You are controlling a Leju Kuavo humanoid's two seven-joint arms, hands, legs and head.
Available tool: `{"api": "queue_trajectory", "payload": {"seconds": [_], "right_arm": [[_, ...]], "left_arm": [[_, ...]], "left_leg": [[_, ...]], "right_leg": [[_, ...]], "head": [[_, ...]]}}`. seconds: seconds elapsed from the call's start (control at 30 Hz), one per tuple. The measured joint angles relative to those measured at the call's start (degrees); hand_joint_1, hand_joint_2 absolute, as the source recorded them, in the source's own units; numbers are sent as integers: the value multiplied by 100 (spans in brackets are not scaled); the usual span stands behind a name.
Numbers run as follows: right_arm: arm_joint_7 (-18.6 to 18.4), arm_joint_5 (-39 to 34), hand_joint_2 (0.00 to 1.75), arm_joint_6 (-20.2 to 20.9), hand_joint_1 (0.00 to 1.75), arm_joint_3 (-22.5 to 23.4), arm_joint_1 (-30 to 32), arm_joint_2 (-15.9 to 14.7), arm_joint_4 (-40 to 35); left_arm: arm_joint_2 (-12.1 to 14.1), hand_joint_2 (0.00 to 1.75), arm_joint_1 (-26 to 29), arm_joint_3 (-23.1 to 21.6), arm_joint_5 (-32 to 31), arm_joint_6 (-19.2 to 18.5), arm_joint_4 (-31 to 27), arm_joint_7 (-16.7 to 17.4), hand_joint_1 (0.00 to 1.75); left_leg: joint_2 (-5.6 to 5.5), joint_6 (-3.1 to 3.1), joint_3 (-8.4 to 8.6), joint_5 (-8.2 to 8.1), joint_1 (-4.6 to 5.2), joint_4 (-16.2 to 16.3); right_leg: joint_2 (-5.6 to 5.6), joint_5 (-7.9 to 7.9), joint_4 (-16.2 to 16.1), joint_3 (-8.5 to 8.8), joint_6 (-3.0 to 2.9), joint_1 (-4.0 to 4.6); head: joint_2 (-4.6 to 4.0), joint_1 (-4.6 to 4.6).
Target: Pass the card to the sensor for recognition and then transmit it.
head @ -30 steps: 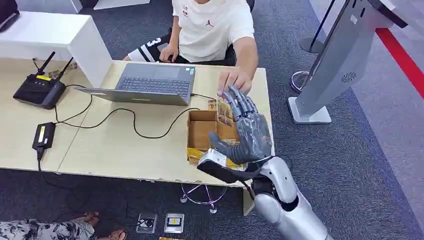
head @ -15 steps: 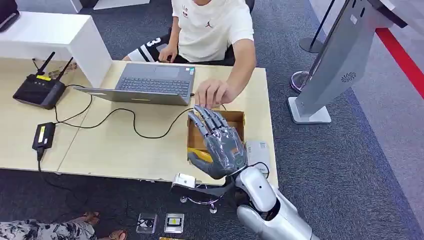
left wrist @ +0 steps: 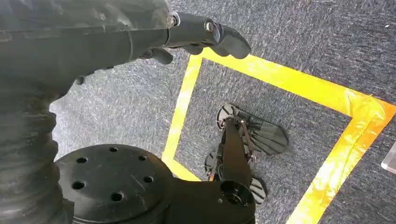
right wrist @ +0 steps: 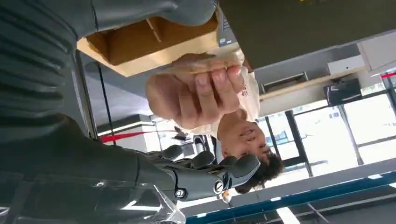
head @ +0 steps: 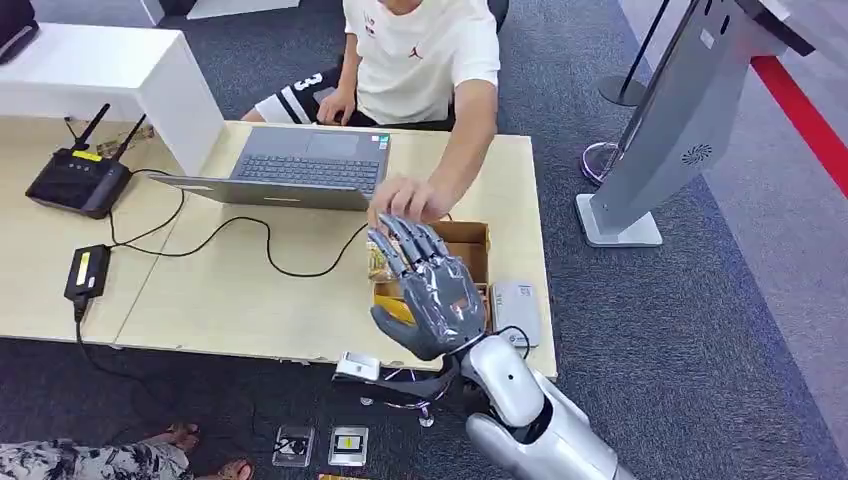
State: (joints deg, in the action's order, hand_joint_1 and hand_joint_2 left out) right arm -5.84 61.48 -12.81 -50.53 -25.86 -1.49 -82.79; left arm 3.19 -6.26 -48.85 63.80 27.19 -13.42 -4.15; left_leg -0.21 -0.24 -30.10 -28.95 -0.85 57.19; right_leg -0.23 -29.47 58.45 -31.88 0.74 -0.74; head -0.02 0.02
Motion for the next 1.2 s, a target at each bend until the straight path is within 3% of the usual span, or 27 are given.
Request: {"api": "queue_trajectory", "payload": {"seconds": [0.43,0.73,0.77,0.8,0.83,0.93,1.2], "right_arm": [[-358,216,175,-181,0,-52,-134,59,148],[-389,192,175,-378,0,0,-188,170,496],[-389,190,175,-380,12,11,-188,188,522],[-387,190,175,-391,44,26,-188,199,544],[-387,186,175,-422,154,35,-191,208,562],[-382,175,175,-512,175,39,-203,251,651],[-347,131,175,-737,175,68,-214,330,879]], "left_arm": [[0,175,0,-28,26,-13,0,39,0],[0,175,0,-28,70,79,0,72,0],[0,175,0,-28,72,81,0,72,0],[-2,175,0,-28,76,89,0,74,0],[-2,175,-1,-28,81,107,0,79,0],[-7,175,-1,-28,90,155,0,120,0],[-15,175,-1,-28,94,173,0,140,0]], "left_leg": [[1,0,0,0,0,0],[1,0,1,0,0,0],[1,0,0,0,0,0],[1,0,0,0,0,0],[1,0,0,0,0,0],[1,0,1,0,0,0],[1,0,1,0,0,0]], "right_leg": [[1,0,0,0,0,0],[2,0,0,-1,0,0],[3,0,0,-2,0,0],[4,0,0,-2,0,0],[4,0,0,-1,0,0],[4,0,0,-2,0,0],[4,0,0,-2,0,0]], "head": [[0,0],[0,2],[0,0],[2,0],[0,2],[0,0],[0,2]]}}
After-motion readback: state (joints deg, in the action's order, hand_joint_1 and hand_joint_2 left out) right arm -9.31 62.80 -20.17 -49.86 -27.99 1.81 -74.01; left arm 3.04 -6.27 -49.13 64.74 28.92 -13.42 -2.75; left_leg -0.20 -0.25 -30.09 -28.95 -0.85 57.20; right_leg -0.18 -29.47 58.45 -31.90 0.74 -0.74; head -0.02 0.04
